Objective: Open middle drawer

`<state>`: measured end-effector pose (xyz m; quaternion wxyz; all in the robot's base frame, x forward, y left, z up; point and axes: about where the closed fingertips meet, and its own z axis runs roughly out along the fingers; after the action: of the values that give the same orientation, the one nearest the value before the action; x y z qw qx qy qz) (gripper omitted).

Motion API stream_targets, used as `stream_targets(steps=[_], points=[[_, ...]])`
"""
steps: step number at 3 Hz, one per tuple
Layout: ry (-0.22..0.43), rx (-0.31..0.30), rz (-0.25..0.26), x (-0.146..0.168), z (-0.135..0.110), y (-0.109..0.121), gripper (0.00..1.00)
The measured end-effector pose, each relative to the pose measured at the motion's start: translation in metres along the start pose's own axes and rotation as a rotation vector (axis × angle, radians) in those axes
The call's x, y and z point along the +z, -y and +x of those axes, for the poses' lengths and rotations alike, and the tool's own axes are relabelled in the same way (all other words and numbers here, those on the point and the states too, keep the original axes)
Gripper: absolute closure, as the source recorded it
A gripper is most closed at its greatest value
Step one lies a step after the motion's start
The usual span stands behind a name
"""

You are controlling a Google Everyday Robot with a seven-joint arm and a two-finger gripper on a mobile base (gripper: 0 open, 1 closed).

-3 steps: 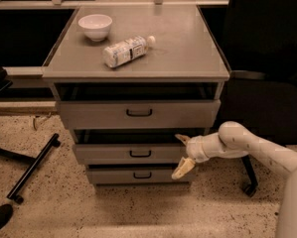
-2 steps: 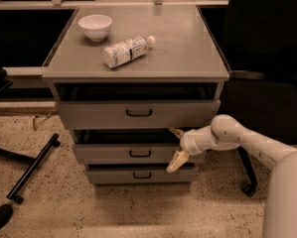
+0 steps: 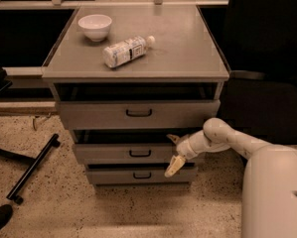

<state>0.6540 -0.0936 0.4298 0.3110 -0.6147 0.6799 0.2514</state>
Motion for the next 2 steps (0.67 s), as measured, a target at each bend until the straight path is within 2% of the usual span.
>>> stream_targets(steps=[1, 2], points=[[-0.023, 0.024, -0.019, -0.0006, 0.0109, -0.0084, 0.0], [-0.023, 0.024, -0.019, -0.0037, 0.0076, -0.0082, 0.0]])
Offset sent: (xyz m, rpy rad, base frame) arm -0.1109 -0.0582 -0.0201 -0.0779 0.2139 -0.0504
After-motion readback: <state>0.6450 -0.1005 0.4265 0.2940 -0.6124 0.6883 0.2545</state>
